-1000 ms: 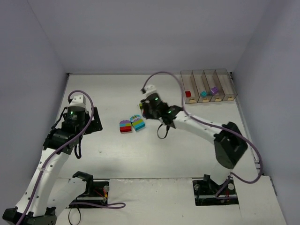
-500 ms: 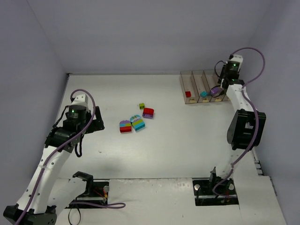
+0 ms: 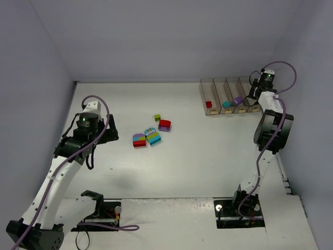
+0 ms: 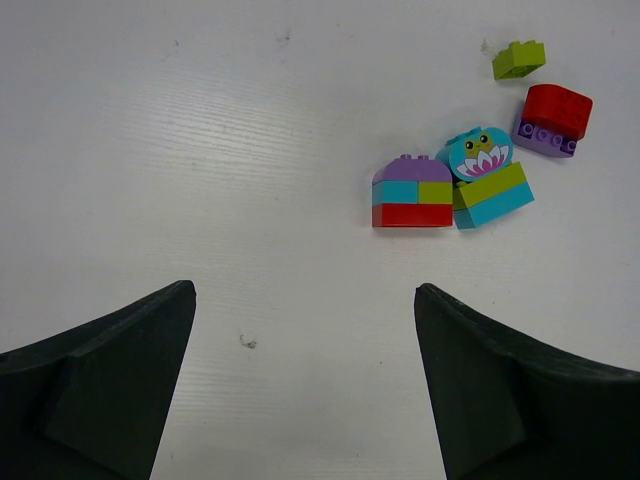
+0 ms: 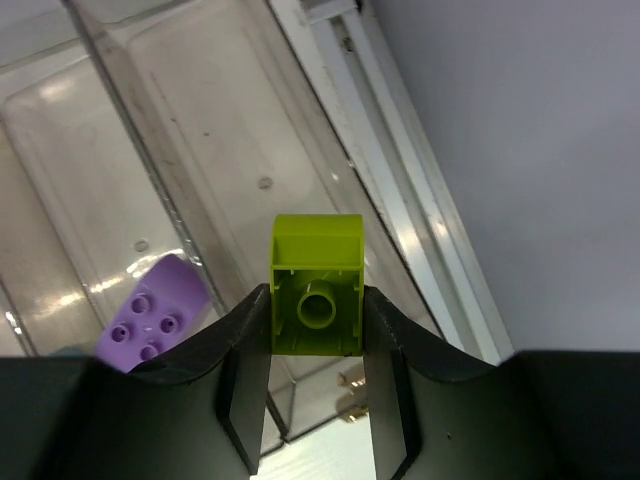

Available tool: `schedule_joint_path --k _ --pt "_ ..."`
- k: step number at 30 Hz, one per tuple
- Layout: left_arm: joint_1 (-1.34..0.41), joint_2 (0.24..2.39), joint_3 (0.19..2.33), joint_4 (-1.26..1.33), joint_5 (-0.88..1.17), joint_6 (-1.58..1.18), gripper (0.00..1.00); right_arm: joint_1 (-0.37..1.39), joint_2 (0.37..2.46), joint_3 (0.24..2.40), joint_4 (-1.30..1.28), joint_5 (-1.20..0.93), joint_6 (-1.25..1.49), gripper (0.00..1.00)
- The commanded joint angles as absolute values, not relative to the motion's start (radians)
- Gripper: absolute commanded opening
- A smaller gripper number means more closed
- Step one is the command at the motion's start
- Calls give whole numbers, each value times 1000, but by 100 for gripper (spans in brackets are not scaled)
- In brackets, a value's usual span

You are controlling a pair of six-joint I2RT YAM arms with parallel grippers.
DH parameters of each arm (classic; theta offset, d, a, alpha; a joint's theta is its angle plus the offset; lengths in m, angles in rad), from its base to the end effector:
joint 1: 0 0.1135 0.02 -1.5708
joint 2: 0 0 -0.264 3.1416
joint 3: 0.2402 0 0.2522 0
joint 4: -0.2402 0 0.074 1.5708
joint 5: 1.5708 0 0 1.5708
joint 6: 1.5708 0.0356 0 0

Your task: Sort the legos into containers by color

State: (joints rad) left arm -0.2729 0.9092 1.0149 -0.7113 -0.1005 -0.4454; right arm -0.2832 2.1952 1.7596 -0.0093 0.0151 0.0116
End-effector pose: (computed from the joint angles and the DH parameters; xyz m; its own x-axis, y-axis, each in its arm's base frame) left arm 0.1791 -0.0464 0.3450 -0.5760 -0.2839 -0.7666 -0.0658 0.9508 -0.3027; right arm 0.4998 -0.1460 0.2316 -0.4098 0.1313 -0.9027 0.2973 0.9548 0.0040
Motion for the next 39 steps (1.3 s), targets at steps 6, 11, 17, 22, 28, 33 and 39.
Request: schedule_joint_path --k 6,11,17,22,28,33,39 --pt "-270 969 1046 -629 -77 -420 84 -279 2194 1838 25 -52 -14 58" --pt "-270 974 1045 -614 -72 -416 84 -272 2155 1838 23 -64 -12 68" --pt "-270 970 1042 -612 -66 -417 84 -128 2034 1790 21 -150 -34 69" --pt "-270 950 1039 -623 -66 -419 84 56 1985 1752 21 -260 -46 77" --pt "-270 902 1026 -660 -80 -423 84 299 2031 1715 38 -241 -6 80" --pt "-270 870 1031 -706 -92 -425 84 455 2120 1739 61 -167 55 79" --pt "-270 838 1032 -738 -91 -436 84 566 2204 1792 97 -82 106 77"
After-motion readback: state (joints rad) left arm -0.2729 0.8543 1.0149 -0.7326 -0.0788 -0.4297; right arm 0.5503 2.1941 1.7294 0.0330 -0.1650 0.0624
